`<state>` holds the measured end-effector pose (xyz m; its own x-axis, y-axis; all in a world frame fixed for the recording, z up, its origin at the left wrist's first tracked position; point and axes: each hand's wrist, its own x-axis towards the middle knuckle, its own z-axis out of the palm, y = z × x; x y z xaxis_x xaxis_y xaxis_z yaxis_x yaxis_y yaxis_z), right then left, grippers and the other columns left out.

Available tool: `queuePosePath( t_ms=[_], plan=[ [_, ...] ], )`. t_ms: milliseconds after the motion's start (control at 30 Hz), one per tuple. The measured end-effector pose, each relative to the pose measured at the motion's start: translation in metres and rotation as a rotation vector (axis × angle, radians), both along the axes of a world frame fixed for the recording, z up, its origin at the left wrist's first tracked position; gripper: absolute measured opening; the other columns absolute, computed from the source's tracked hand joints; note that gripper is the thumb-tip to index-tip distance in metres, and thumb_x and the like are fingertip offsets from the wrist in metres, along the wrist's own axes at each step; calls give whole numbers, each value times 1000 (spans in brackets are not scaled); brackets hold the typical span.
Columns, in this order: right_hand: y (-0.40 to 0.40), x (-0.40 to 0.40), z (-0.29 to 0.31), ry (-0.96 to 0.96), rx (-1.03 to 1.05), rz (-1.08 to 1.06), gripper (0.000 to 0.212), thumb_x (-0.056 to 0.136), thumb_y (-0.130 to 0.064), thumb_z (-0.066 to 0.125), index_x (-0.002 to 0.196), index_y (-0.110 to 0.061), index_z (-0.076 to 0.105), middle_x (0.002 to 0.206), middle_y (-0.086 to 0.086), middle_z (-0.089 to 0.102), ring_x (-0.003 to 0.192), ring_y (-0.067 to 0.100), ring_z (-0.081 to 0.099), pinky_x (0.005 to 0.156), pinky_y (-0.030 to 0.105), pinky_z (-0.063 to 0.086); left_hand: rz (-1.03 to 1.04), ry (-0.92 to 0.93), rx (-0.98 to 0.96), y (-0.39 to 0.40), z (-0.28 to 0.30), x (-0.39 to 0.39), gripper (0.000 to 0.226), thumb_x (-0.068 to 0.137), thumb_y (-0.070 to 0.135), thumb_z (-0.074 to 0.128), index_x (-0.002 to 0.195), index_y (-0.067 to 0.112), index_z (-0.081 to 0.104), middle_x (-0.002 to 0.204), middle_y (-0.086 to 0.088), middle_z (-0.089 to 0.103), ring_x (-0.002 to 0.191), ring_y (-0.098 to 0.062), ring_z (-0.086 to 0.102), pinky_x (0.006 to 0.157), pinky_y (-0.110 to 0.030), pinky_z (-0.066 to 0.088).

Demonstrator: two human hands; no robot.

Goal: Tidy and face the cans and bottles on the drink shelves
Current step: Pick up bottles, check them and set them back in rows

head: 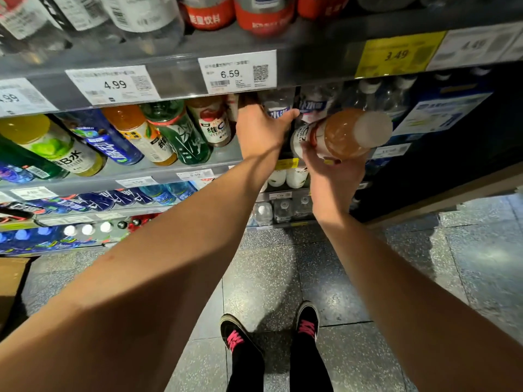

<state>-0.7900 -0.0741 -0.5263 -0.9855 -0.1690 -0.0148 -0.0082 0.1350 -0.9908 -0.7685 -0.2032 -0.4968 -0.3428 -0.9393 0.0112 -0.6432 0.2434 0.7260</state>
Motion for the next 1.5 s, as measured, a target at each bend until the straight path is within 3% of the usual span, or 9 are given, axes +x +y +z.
queuePosePath(
  t_ms=[200,300,400,533,733,967,1200,1400,1500],
  plan=[
    [24,-8,13,-62,17,-28,77,66,-27,93,129,-5,53,113,-5,63,93,-12,57,86,-5,35,32,255,-291,49,-14,0,48,70,28,87,98,2,59,98,-14,59,96,-28,53,85,-28,37],
    [41,-17,16,-73,-13,-35,82,65,-19,93,133,-6,50,107,-17,59,87,-30,52,84,-7,34,-76,345,-180,70,-24,-12,42,80,9,76,118,2,59,112,-11,61,106,-25,57,96,-30,45],
    [61,-28,16,-118,-51,-57,86,60,-22,95,133,-10,51,119,-6,67,105,-7,64,94,11,47,-77,328,-89,77,-27,-28,53,85,5,70,133,-3,52,128,-17,58,122,-28,53,103,-15,33],
    [83,-40,15,-94,-10,-52,87,60,-27,94,134,-10,51,123,-3,66,111,2,64,103,24,50,-56,322,37,80,-26,-42,59,88,10,68,142,1,45,136,-15,58,128,-28,53,111,-35,39],
    [106,-52,10,-101,-21,-2,81,65,-26,93,132,-6,52,119,3,69,108,10,68,99,30,54,54,455,152,84,-31,-53,41,95,6,58,135,6,50,96,-1,65,90,-18,63,87,-24,49],
    [122,-54,11,14,9,83,61,74,-11,88,123,3,54,105,-7,66,96,-5,65,92,9,46,176,447,37,89,-27,-66,21,93,7,64,113,3,59,99,-5,57,83,-18,56,82,-26,46],
    [126,-56,11,58,6,143,66,74,-13,87,125,10,52,111,10,66,100,-1,65,94,11,46,156,424,-37,86,-39,-65,7,93,7,64,96,7,58,101,-6,64,87,-13,55,81,-18,38],
    [128,-54,4,47,7,161,66,73,-16,88,124,8,53,111,15,67,99,13,68,95,20,51,175,489,124,74,-38,-58,36,84,19,79,103,16,50,96,4,63,89,-16,63,86,-27,50],
    [130,-51,0,89,8,171,59,74,-5,86,119,14,53,107,17,66,94,0,66,91,13,48,101,456,121,70,-41,-55,53,76,24,86,112,16,48,108,-5,59,99,-22,61,94,-33,51]
  ],
)
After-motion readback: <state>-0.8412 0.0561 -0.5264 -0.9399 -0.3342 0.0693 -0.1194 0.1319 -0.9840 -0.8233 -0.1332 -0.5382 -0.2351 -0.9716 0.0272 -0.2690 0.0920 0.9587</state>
